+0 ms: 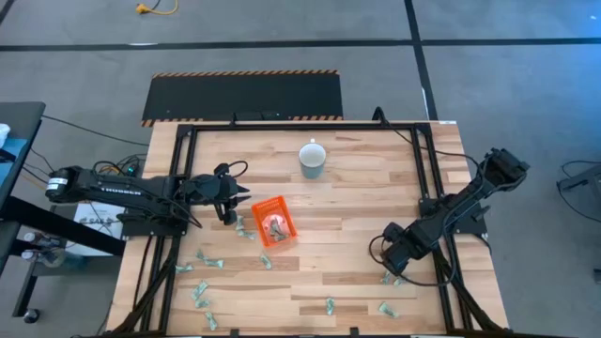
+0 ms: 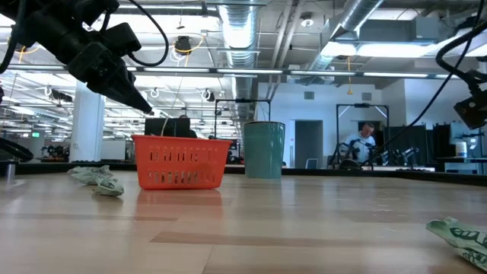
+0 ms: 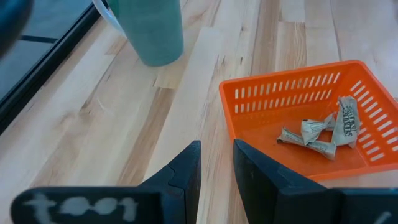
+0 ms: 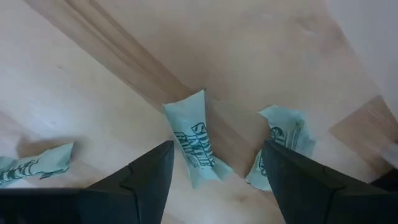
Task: Pick and place items into bin
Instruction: Put the green stevia packet into the orange bin
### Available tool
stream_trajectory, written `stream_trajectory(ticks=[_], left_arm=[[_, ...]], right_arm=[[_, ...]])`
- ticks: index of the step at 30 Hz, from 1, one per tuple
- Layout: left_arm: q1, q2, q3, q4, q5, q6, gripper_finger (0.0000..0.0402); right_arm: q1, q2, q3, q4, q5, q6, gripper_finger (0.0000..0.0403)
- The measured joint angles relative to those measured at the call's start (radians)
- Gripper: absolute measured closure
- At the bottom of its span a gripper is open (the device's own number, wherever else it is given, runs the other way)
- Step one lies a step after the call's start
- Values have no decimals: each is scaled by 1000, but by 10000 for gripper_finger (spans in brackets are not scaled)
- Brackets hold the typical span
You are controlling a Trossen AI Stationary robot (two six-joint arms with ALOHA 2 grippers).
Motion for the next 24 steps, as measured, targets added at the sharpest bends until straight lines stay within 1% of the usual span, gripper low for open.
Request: stream_trajectory(ticks=[4, 9, 12, 22, 24], left_arm=[[0, 0, 0, 0, 0, 0, 319], [0, 0, 0, 0, 0, 0, 319], [0, 0, 0, 0, 0, 0, 319], [0, 0, 0, 0, 0, 0, 319], [0, 0, 0, 0, 0, 0, 319]], right_arm=[[0, -3, -20, 26, -6, 0, 173], [-2, -3, -21, 38, -5, 0, 209], [-2, -3, -21, 48, -4, -1, 243], [-2, 1, -10, 49, 1, -11, 379], [-2, 3, -1, 46, 7, -15, 395]])
